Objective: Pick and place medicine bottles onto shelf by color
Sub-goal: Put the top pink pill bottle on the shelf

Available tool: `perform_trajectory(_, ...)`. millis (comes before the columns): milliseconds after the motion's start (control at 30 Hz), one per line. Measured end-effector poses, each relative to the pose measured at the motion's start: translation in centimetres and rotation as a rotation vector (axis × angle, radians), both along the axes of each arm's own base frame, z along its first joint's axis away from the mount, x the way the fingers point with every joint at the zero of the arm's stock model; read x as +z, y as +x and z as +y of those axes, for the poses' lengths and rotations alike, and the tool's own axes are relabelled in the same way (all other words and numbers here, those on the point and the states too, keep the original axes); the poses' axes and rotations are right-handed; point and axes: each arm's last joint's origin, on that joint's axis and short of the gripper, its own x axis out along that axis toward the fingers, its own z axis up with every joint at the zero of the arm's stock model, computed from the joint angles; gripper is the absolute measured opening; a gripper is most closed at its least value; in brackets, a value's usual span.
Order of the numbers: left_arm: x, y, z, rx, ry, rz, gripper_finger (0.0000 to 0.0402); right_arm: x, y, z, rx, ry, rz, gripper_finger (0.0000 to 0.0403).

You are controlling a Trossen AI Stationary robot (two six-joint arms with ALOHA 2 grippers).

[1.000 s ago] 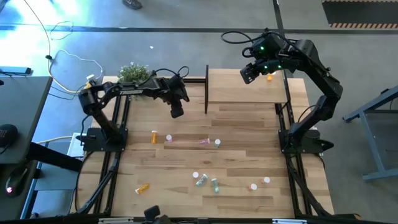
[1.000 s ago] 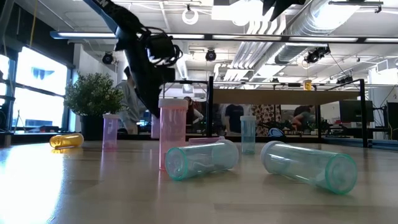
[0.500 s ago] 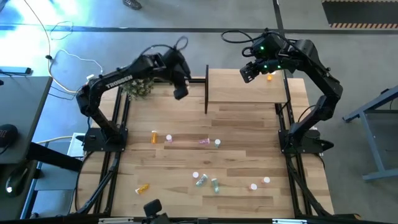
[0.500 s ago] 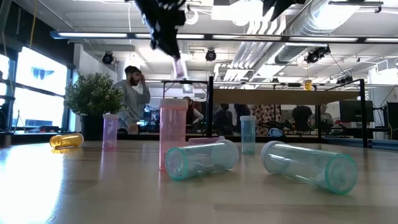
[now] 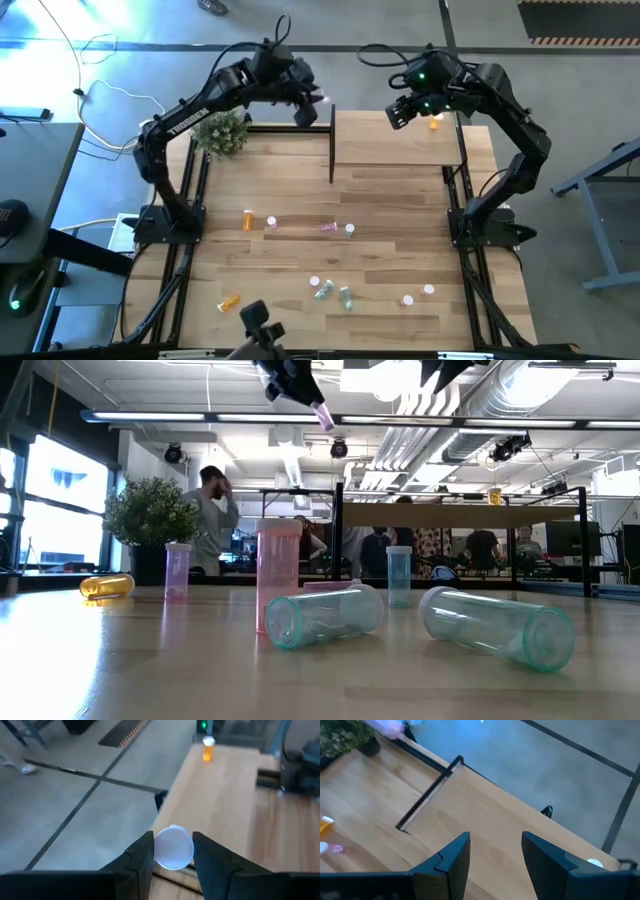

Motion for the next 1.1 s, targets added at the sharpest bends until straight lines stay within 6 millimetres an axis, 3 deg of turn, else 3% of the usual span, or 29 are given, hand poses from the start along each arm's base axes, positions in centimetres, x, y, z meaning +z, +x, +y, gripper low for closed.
perform_trajectory(400,-4.0,5.0,4.1,-0.035,-0.163,-0.023,0.0113,0.1,0.0,-0.1,-0.016,-0.028,0.003,0.0170)
perform_trajectory(800,-7.8,8.2,4.6,-0.019,-0.241,0.050,0.0113,0.0,-0.1,-0.1,-0.023,-0.029,0.018,0.0170)
perform_trajectory(1100,-10.3,9.3,5.2,0.053,-0.233,0.124,0.0113,0.0,-0.1,-0.1,-0.027,-0.033,0.020,0.0170)
